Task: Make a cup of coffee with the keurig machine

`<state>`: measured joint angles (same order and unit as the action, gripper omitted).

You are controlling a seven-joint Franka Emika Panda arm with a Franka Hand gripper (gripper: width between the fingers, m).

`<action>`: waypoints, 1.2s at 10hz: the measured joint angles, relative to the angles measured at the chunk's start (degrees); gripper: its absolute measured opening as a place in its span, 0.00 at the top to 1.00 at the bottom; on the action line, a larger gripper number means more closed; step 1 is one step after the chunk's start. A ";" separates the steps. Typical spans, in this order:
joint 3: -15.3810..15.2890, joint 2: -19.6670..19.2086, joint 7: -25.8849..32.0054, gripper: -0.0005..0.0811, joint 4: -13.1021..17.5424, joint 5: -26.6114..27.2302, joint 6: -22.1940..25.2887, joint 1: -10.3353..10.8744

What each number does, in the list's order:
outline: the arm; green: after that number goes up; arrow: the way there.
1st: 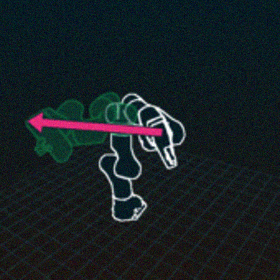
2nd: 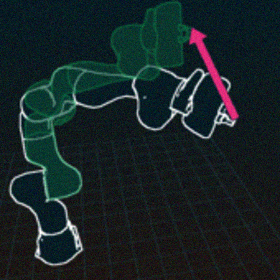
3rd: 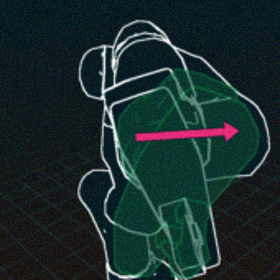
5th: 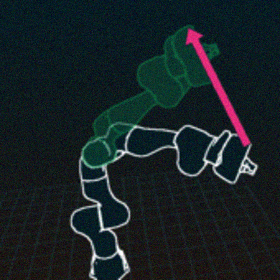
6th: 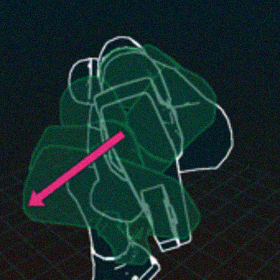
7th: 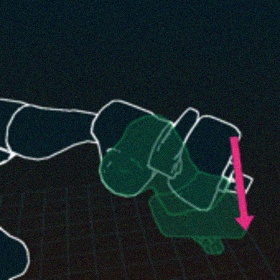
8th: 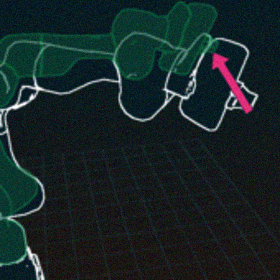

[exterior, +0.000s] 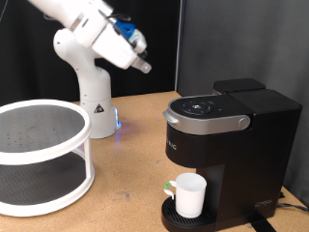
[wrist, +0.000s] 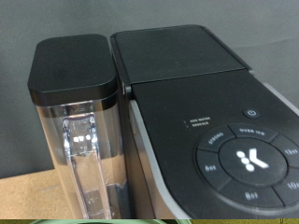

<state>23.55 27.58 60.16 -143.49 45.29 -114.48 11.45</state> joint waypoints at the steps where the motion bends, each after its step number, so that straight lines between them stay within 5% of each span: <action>1: -1.29 -0.80 -2.25 0.01 1.56 -0.65 0.48 0.39; 6: -3.82 -3.07 -4.74 0.01 4.03 -3.43 1.09 0.90; 12: -10.66 -8.95 -6.73 0.01 12.63 -7.37 -1.65 3.59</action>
<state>12.88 18.63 53.43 -130.85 37.93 -116.13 15.04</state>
